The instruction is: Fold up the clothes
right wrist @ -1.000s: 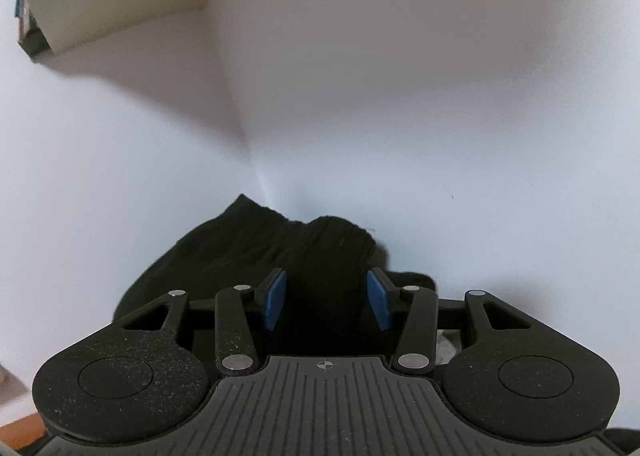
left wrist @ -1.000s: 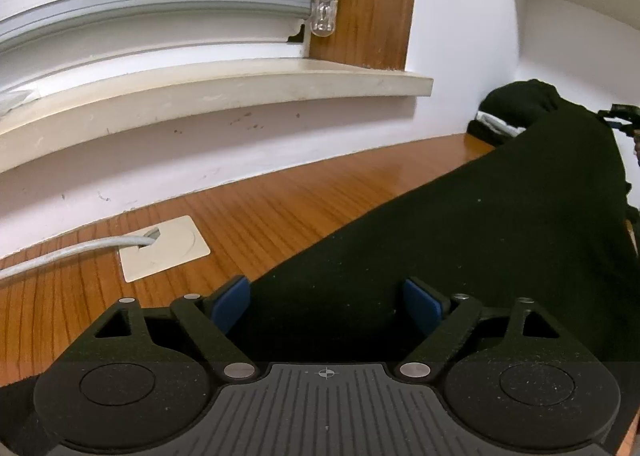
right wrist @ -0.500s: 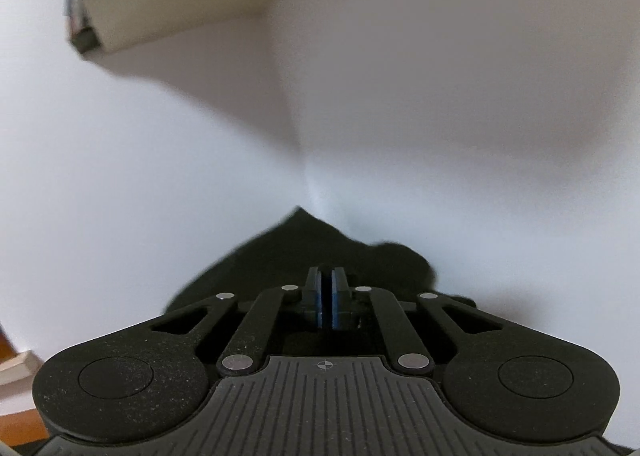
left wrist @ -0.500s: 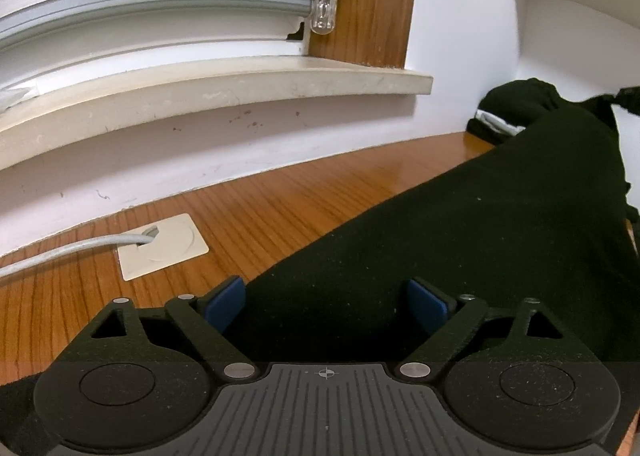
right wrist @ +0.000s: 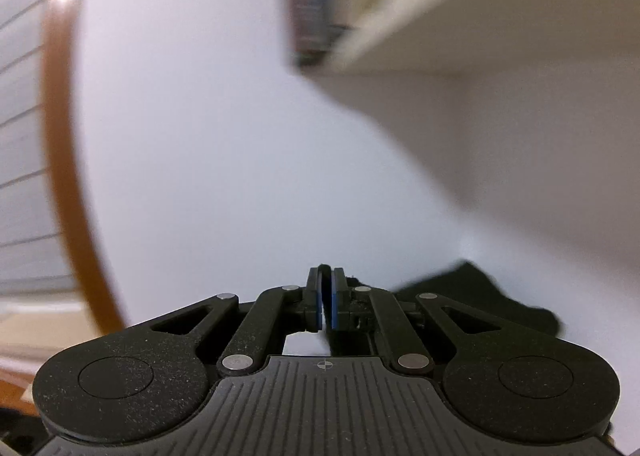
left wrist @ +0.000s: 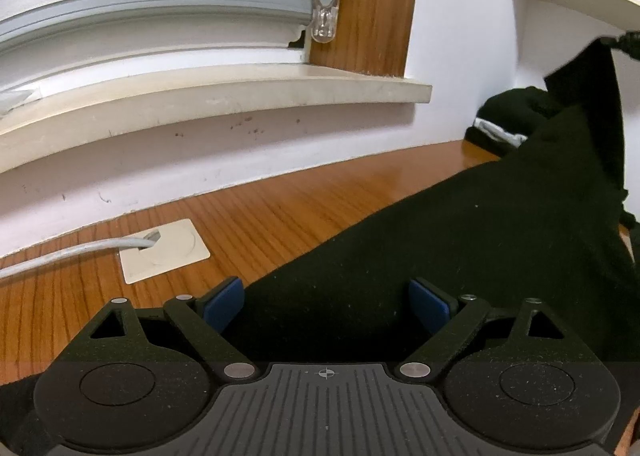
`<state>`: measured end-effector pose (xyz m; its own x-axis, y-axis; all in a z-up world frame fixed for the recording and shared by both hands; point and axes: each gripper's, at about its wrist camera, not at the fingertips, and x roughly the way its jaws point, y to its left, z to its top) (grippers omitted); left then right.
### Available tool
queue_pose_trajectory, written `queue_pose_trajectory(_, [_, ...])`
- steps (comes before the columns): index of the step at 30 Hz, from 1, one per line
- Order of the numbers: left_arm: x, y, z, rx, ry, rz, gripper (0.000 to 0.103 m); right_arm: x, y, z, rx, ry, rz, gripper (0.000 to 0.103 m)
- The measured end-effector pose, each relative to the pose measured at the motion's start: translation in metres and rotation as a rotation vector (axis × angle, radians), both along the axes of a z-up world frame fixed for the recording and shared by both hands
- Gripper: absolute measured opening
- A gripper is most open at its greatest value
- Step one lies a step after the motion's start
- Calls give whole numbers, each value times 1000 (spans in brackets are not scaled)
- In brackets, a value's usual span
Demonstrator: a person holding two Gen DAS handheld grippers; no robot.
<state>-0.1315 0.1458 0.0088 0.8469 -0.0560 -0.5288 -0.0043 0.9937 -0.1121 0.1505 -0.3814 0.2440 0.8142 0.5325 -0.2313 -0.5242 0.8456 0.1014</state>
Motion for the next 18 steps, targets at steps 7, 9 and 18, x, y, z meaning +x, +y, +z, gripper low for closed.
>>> queue_pose_trajectory(7, [-3,0,1,-4,-11,3,96,-64,92,-8,-86,6,292,5])
queue_pose_trajectory(9, [-3,0,2,-3,-14,6,96,-74,111,-27,-110,43,360,5])
queue_pose_trajectory(18, [-4,-2,4,9,-17,20,98,-106,156,-146,-234,232,551,5])
